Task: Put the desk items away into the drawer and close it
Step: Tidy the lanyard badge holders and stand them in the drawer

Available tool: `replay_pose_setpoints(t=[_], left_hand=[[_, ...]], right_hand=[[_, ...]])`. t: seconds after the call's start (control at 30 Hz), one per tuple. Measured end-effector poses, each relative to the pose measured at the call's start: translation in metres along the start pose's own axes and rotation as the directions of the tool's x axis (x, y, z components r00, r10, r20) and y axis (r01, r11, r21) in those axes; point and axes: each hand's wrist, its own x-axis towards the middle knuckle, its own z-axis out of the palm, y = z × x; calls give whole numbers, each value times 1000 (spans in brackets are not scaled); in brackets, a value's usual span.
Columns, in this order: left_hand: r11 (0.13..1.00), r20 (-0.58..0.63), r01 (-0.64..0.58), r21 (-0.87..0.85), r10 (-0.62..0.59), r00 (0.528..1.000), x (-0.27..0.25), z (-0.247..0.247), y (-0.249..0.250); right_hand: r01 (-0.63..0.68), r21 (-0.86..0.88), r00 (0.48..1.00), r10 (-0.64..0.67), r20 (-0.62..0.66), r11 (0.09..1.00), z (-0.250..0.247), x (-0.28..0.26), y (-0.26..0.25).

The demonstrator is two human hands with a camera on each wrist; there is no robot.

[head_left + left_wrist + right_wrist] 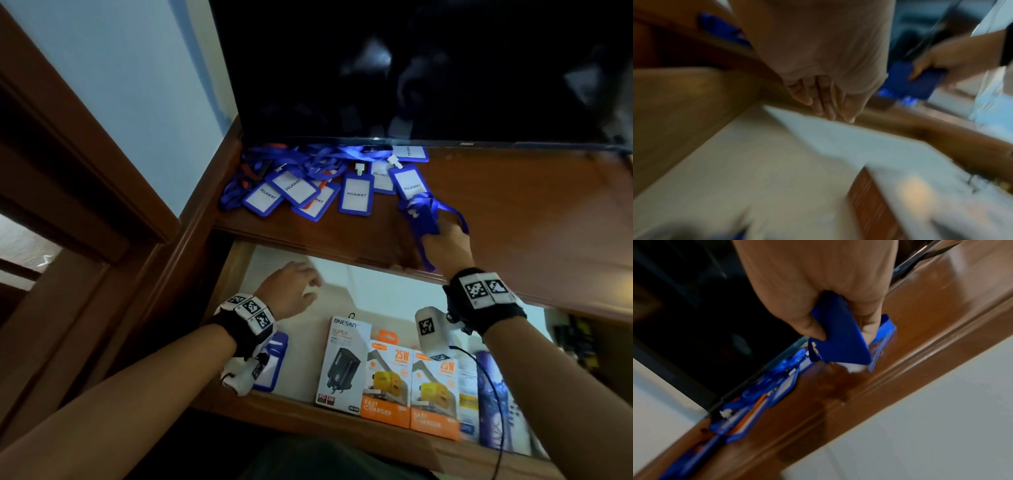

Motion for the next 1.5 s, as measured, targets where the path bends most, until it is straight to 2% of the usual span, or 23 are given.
replay_pose_setpoints(t=[0.13, 0.27, 0.33, 0.4, 0.47, 0.5, 0.53, 0.57, 0.67, 0.73, 0.77, 0.83, 0.9, 0.93, 0.97, 1.03, 1.1, 1.13, 1.2, 1.3, 1.37, 1.5], left_hand=[[987, -182, -61, -147, 33, 983, 24, -33, 47], [954, -268, -178, -241, 111, 957, 62, -61, 100], [901, -316, -256, -350, 144, 938, 82, -71, 126], [796, -318, -322, -513, 172, 932, 100, -75, 149], [678, -252, -302, -670, 176, 952, 113, -78, 168], [649, -206, -272, -711, 178, 962, 117, -80, 176], [650, -172, -261, -714, 199, 965, 122, -80, 182], [697, -141, -257, -669, 220, 965, 127, -79, 187], [757, -95, -268, -596, 265, 959, 134, -76, 201], [769, -90, -284, -572, 285, 954, 132, -75, 212], [741, -62, -283, -609, 311, 948, 123, -78, 225], [699, 55, -196, -688, 319, 946, 132, -56, 219], [744, 144, -87, -663, 241, 960, 138, -30, 214], [776, 174, -70, -627, 227, 958, 133, -23, 224], [752, 221, -77, -655, 288, 932, 122, -21, 236], [703, 301, -121, -701, 445, 843, 94, -16, 271], [673, 275, -171, -720, 502, 820, 70, -7, 301], [703, 268, -183, -687, 480, 835, 76, -3, 297], [777, 287, -236, -583, 469, 835, 76, -5, 295], [851, 259, -279, -444, 420, 870, 73, -12, 282], [869, 209, -256, -424, 368, 906, 72, -17, 270], [834, 79, -128, -536, 201, 976, 67, -25, 239]], right_hand=[[52, 162, 998, -44, -50, 986, -20, -14, 0], [133, 336, 991, -116, -70, 932, -41, -37, -9], [174, 428, 984, -169, -50, 887, -50, -53, -14], [205, 492, 975, -222, -24, 846, -63, -68, -14], [233, 544, 967, -250, -45, 806, -81, -79, -11], [238, 572, 967, -244, -69, 785, -92, -84, -8], [238, 605, 968, -235, -85, 760, -103, -87, -3], [235, 637, 970, -223, -101, 734, -113, -90, 3], [203, 702, 979, -147, -140, 683, -137, -97, 30], [165, 734, 986, -93, -139, 658, -149, -103, 48], [145, 753, 989, -77, -125, 642, -153, -107, 56], [103, 794, 995, -77, -71, 599, -160, -116, 68], [76, 829, 994, -105, -21, 555, -164, -125, 79], [67, 834, 994, -110, -8, 547, -167, -129, 85], [58, 832, 994, -111, 5, 551, -167, -131, 88], [41, 814, 996, -89, 13, 579, -173, -135, 102], [7, 791, 999, -42, 24, 612, -180, -137, 115], [-9, 771, 999, -21, 29, 636, -183, -137, 122], [-36, 743, 999, 13, 36, 668, -187, -138, 135], [-54, 756, 998, 64, 16, 652, -192, -137, 152], [-54, 757, 996, 90, -7, 652, -194, -133, 164], [-58, 740, 998, 49, 34, 670, -190, -130, 186]])
